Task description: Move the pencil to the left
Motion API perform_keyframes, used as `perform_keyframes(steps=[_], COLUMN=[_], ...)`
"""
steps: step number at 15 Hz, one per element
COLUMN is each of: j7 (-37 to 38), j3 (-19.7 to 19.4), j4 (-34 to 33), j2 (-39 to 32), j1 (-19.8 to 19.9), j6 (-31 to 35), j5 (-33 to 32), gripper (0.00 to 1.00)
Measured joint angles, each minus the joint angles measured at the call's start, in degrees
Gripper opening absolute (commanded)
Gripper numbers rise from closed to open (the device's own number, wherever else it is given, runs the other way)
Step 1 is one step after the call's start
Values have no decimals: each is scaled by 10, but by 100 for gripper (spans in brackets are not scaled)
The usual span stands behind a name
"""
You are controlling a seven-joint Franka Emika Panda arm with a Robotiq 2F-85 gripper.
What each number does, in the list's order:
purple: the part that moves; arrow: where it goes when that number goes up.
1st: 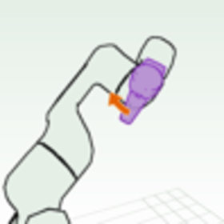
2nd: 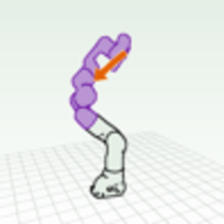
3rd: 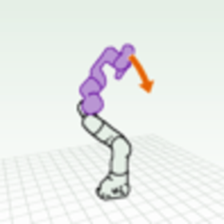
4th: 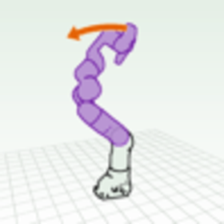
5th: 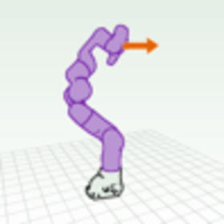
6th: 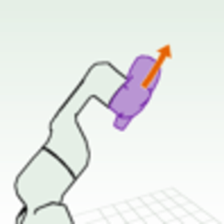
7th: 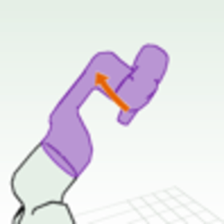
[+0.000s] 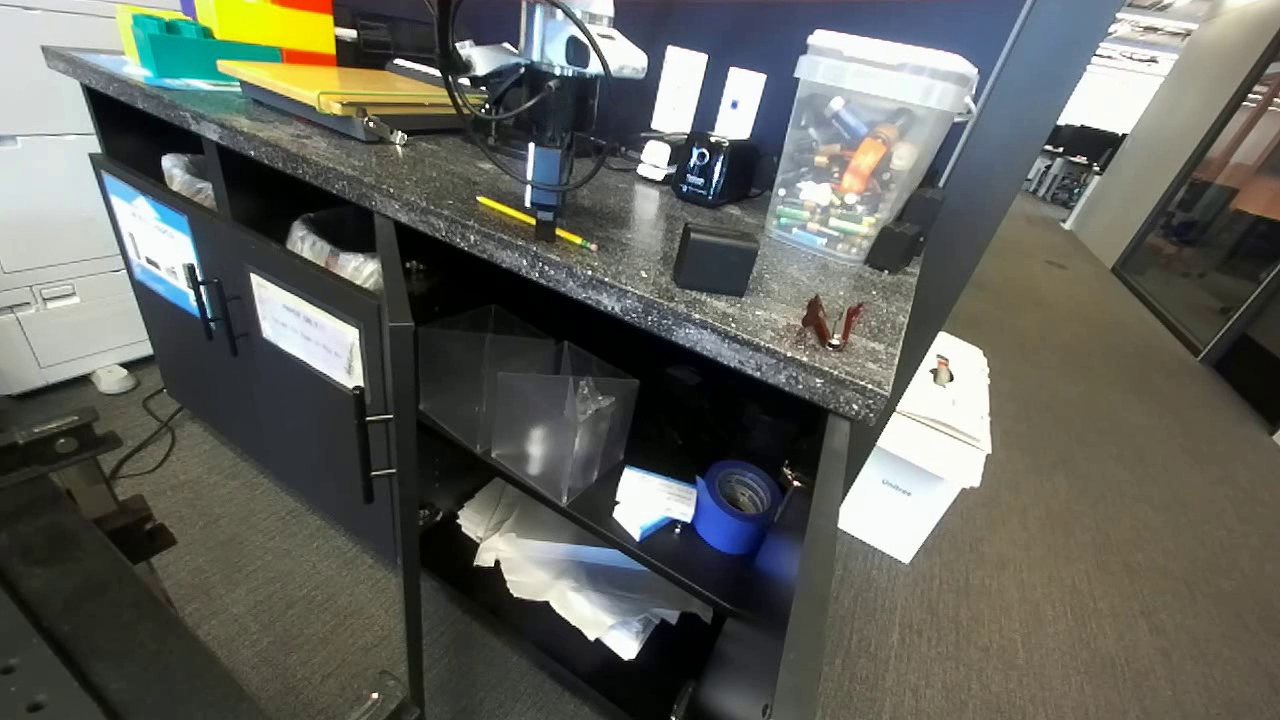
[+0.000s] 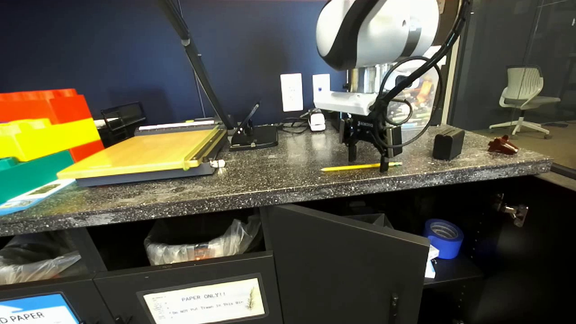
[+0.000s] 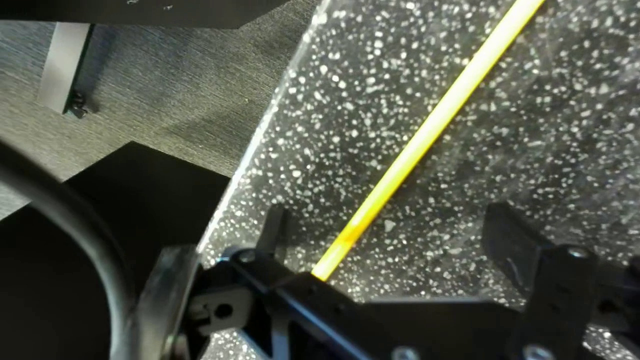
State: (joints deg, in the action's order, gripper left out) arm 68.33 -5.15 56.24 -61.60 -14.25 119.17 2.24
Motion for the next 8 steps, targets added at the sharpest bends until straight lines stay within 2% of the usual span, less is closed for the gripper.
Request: perform_keyframes(steps=[1,5,8], j7=[12,47,58], j3=[-1,-2,-2], j4=[-18,-79,-113], j2=[-7,-34,-50], j1=[-1,-1,0], j6=[-22,-76,-93], j5=[-5,-13,-17], gripper=[74,42,21])
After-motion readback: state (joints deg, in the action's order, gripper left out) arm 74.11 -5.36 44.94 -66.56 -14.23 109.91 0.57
